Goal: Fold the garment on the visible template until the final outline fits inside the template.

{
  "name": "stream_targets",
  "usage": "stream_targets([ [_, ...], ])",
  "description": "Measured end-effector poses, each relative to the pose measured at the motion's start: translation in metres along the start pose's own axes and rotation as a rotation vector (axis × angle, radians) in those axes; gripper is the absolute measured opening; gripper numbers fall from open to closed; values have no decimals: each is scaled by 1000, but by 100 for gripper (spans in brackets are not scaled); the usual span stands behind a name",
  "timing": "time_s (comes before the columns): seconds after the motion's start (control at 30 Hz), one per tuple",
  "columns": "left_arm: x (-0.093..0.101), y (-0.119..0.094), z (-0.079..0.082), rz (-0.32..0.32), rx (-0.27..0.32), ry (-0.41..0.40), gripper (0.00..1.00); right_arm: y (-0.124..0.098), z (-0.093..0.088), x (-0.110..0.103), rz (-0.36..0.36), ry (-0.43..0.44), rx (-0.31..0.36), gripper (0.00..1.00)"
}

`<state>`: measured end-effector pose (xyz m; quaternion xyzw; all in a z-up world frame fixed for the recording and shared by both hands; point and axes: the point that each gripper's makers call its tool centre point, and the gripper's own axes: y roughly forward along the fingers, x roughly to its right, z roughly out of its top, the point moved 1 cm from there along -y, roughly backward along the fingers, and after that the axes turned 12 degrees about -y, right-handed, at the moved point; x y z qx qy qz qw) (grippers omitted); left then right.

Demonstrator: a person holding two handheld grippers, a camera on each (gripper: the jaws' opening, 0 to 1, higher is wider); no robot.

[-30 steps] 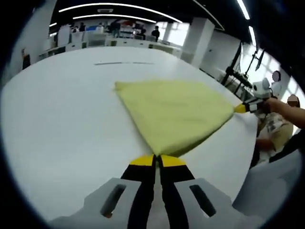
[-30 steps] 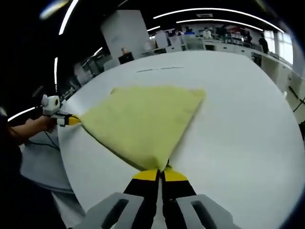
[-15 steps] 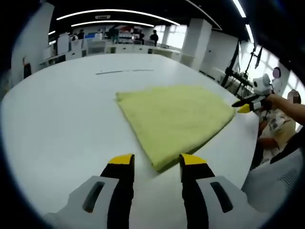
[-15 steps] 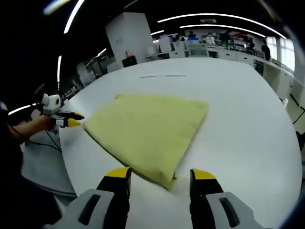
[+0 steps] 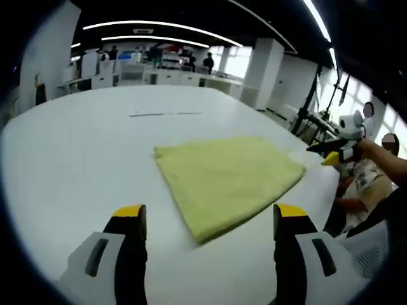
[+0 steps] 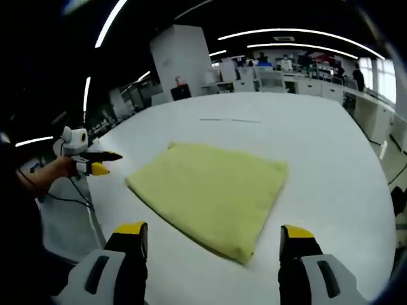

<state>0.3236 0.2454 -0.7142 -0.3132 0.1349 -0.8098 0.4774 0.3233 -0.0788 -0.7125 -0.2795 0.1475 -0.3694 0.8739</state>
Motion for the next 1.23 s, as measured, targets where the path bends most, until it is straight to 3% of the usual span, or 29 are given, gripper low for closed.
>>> stream_targets([
  [0.37,9,-14,16,-6,49,20,99,-9,18,-10,-7,-26,57,99],
  [0.73,13,-16,0,-3,18,39,99,-1,9,-11,-35,-50,39,99],
  [0.93,12,-17,-1,-2,24,32,98,-1,14,-13,-33,-50,70,99],
  [1.23,13,-16,-3,-5,17,28,96,0,12,-20,-20,-64,48,96],
])
